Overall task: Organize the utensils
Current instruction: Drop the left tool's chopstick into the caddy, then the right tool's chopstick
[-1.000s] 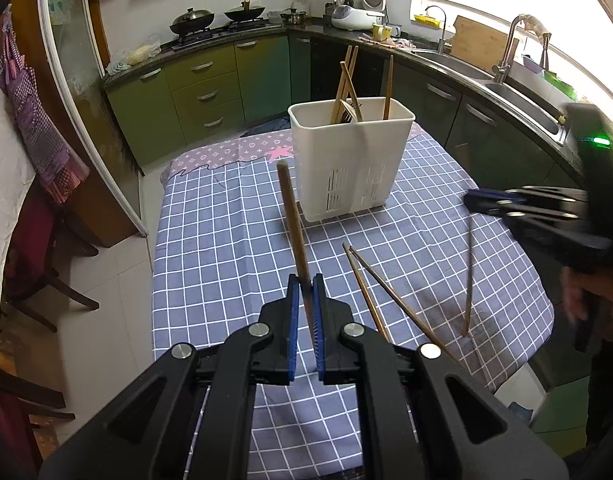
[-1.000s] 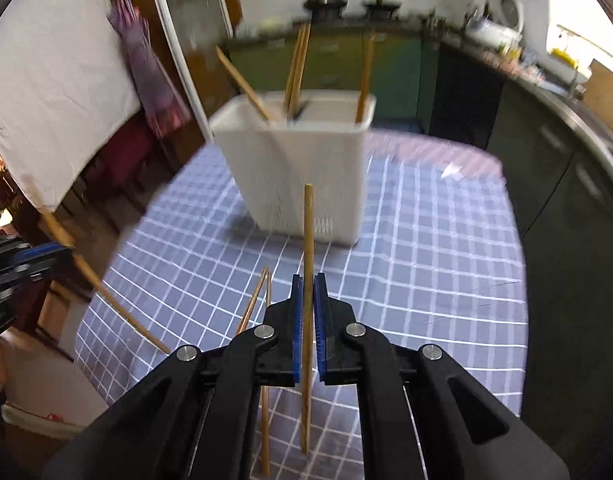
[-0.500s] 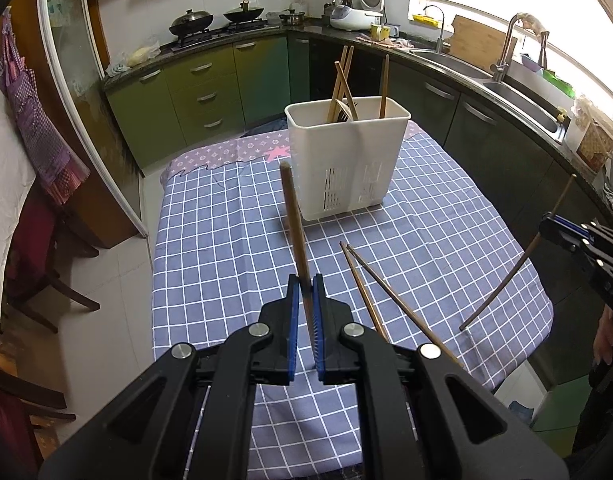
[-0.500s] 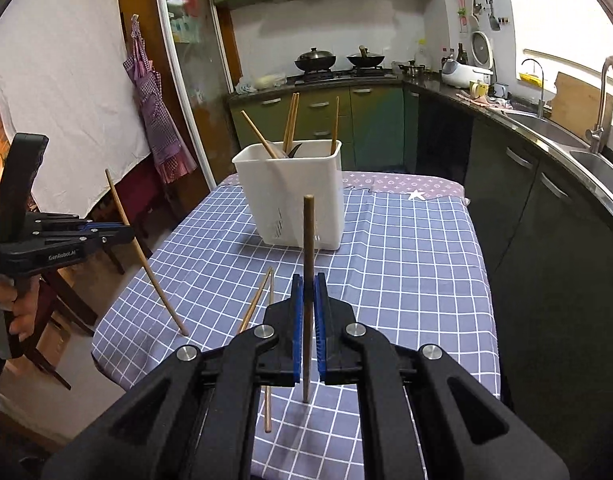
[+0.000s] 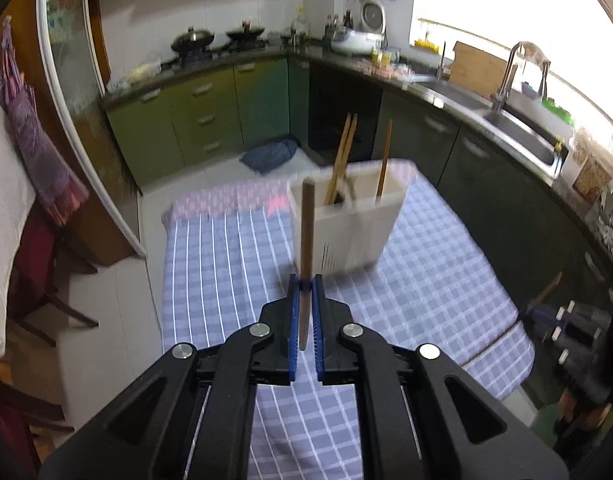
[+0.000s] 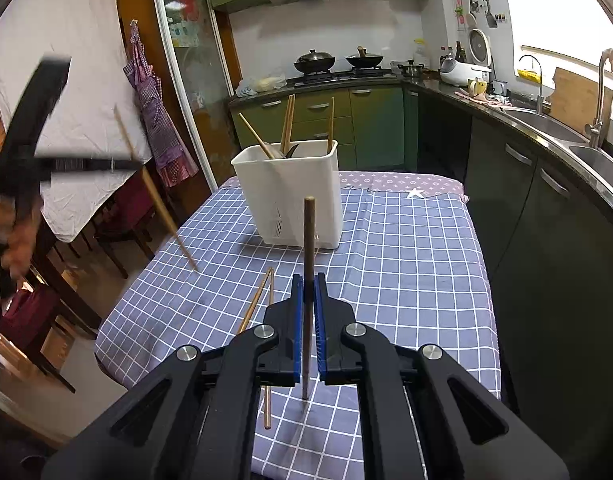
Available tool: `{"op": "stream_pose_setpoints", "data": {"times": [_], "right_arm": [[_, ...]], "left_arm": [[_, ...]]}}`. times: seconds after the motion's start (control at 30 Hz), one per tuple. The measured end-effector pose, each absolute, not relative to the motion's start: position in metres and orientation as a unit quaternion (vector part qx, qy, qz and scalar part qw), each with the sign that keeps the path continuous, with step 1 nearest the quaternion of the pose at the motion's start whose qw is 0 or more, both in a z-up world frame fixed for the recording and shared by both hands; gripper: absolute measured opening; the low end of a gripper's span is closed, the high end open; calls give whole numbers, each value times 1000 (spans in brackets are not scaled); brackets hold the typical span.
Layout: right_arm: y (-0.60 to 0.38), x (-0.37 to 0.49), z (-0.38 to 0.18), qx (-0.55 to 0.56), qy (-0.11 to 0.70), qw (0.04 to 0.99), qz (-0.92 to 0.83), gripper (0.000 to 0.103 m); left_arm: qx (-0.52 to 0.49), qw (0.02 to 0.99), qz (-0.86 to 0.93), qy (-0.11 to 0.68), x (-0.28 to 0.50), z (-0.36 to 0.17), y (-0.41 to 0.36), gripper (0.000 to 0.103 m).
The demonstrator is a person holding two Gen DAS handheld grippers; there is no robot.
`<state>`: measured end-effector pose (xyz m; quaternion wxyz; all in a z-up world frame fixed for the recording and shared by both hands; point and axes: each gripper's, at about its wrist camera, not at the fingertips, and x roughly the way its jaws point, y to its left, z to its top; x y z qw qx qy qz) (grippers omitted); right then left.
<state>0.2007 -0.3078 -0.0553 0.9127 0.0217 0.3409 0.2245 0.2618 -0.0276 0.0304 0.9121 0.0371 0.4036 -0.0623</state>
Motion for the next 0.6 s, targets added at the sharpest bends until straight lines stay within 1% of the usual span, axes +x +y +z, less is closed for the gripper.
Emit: {"op": "stream_pose_setpoints", "data": {"times": [0.2,0.3,0.47,0.6], "right_arm": [[-312,203,-57,26,341,912,225,6],[-315,202,-57,29,341,912,227,6],[-319,201,-58,31,340,912,229,6],[-320,201,-58,32,343,910,231,6]], "left_arm": [[34,937,-58,342,294,86,-41,6],[25,943,-54,327,315,98,-46,6],[14,947,-42,317,349,95,-50,6],[12,940,-37,338,373,75,-52,6]]}}
